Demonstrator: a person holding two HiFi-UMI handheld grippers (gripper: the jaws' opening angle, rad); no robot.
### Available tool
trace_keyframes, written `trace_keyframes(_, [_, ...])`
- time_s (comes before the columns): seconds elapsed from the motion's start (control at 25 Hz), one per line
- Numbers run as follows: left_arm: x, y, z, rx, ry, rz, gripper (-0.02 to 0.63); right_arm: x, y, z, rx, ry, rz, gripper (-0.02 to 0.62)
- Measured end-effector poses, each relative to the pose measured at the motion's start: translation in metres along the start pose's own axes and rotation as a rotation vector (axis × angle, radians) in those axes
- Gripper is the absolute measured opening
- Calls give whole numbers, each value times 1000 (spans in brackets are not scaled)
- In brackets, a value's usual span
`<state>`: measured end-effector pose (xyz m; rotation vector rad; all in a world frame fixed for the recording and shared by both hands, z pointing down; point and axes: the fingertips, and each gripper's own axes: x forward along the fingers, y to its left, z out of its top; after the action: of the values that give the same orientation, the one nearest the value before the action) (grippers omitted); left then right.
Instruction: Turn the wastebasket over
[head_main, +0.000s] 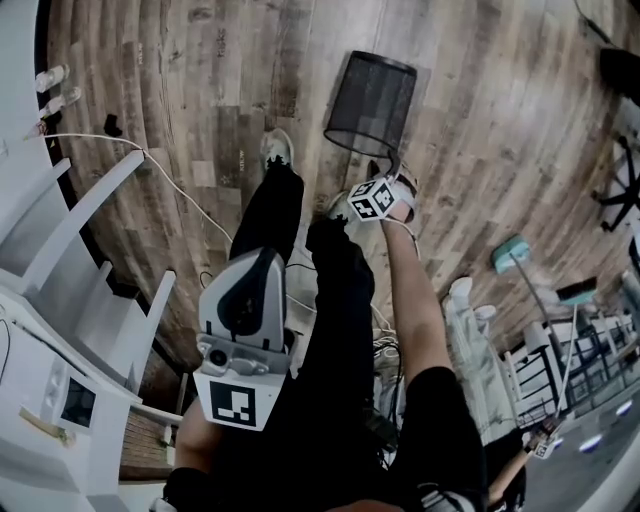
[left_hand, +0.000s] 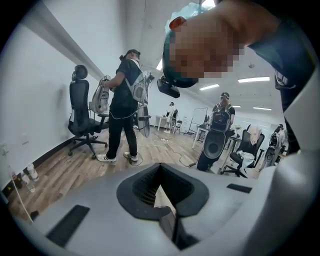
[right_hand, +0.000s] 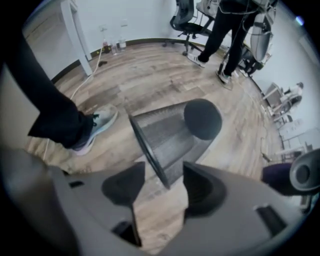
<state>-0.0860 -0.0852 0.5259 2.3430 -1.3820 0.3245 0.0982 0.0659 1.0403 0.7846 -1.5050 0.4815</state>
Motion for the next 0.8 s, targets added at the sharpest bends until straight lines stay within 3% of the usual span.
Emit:
trace_keyframes(0.12, [2, 2, -4, -2, 6, 1, 34, 8, -2, 4, -4, 13, -37, 238])
trace_keyframes(0.28, [5, 4, -6, -13, 11, -11, 34, 17, -2, 6, 14, 65, -25, 235])
trace_keyframes(0.56, [0, 1, -3, -13, 18, -27, 34, 17, 3, 6, -21, 89, -13, 172])
trace_keyframes(0.8, [-4, 5, 0, -10, 14, -26, 34, 9, -8, 7, 33, 84, 17, 132])
